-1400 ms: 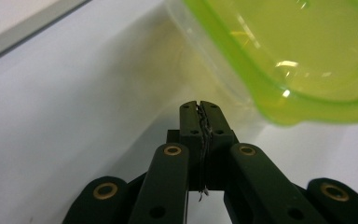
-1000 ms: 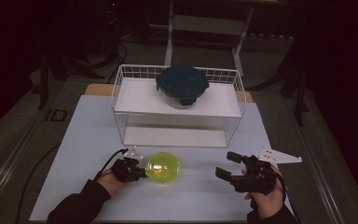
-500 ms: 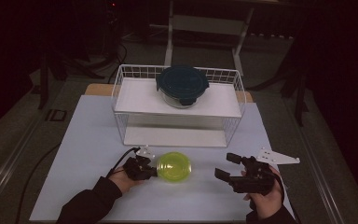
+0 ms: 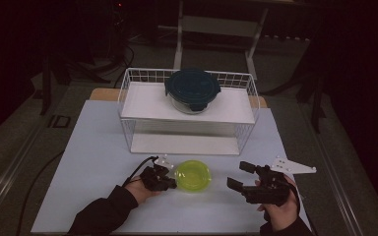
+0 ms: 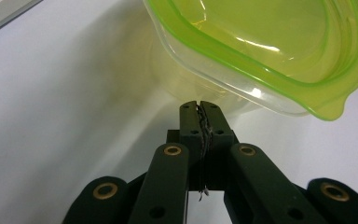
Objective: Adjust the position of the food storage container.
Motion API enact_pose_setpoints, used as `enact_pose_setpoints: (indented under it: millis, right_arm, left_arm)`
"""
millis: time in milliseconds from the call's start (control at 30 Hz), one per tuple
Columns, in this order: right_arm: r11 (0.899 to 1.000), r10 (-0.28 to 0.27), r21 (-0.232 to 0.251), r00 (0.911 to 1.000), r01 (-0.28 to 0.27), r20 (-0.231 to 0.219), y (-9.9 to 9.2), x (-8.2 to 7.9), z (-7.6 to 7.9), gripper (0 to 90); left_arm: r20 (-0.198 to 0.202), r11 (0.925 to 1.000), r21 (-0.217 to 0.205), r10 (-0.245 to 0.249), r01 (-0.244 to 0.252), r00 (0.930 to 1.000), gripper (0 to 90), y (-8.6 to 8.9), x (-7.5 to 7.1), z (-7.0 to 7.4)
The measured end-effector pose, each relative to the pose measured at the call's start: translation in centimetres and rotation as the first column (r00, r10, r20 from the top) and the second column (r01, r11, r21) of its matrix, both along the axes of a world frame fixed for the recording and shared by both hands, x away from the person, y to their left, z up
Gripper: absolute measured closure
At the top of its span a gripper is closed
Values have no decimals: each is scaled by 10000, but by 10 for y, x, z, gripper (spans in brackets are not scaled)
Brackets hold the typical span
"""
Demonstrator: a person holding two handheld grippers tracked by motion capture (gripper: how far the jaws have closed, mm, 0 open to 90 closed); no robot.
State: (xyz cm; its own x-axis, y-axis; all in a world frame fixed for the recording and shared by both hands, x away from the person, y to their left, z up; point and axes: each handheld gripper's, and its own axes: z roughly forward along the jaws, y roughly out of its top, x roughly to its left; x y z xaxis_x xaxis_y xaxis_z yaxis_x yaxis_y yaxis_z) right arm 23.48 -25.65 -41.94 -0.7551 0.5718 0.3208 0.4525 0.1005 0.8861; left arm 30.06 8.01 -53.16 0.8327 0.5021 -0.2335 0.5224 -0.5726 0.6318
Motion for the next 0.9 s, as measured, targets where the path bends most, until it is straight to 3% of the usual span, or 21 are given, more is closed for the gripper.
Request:
enact_pose_setpoints:
  millis: [200, 467, 667, 700, 833, 900]
  right_arm:
    - [10000, -8, -54, 10000, 8, 13, 1, 0, 0, 152]
    - [10000, -29, -61, 10000, 29, 20, -1, 0, 0, 152]
    - [9999, -82, -81, 10000, 83, 35, -2, -1, -2, 152]
    - [9999, -83, -110, 10000, 83, 16, -2, -1, -2, 152]
    - [9997, -150, -193, 9999, 150, 26, -2, 1, -5, 152]
    - [9996, -134, -232, 9999, 136, 96, -2, 1, -5, 152]
  left_arm:
    - [-36, 10000, -56, 36, -36, 10000, 881, -5, 2, 0]
    - [68, 9986, -299, 434, -432, 9990, 879, 6, 3, 7]
    - [299, 9955, -564, 773, -756, 9966, 841, 23, -2, 24]
    - [284, 9932, -799, 873, -848, 9958, 841, 30, -4, 33]
    - [393, 9871, -1313, 978, -919, 9944, 756, 37, -10, 49]
    - [541, 9840, -1484, 1076, -985, 9927, 664, 38, -13, 55]
